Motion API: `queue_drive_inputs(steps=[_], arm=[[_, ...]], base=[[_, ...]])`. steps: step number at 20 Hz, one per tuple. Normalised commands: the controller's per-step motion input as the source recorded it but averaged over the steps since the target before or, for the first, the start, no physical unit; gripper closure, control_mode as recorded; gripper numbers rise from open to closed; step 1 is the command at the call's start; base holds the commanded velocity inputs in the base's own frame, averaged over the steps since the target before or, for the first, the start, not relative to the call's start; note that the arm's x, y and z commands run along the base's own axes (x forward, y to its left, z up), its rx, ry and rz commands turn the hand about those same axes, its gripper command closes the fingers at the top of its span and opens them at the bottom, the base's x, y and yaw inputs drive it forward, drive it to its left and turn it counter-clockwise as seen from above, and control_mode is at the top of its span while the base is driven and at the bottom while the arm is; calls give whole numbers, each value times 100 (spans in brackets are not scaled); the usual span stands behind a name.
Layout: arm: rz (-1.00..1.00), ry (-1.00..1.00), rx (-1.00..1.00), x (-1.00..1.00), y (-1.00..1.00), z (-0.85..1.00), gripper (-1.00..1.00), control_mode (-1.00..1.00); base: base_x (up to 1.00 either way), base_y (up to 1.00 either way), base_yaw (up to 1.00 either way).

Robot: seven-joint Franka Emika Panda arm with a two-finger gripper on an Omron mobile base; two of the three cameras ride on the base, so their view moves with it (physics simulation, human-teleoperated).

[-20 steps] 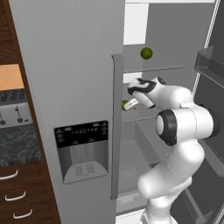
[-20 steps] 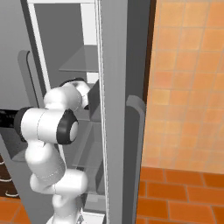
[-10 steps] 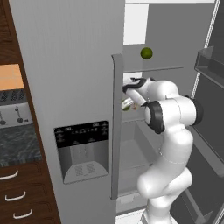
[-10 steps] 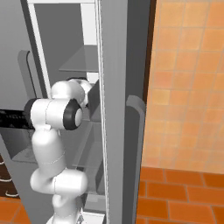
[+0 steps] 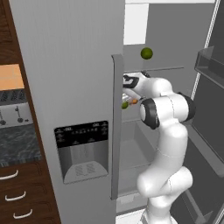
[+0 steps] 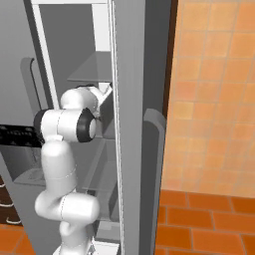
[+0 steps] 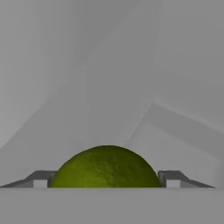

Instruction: Place one lime and one chicken drumstick in each tupperware on the nearby counter, to pack two identical lunches.

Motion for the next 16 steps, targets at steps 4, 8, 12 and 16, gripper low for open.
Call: queue_drive_inputs(steps=[4,8,12,16], arm=[[-6,5,-1,-76,-19,-21,100,-100],[-1,-17,-9,-100,-28,-71,100,-100],[-1,-37,-14,-100,-4,-68,100,-100],[-4,-21,0,-100,-23,29,100,-100]], base=[[0,0,0],[0,0,0],[0,0,0],[0,0,0]])
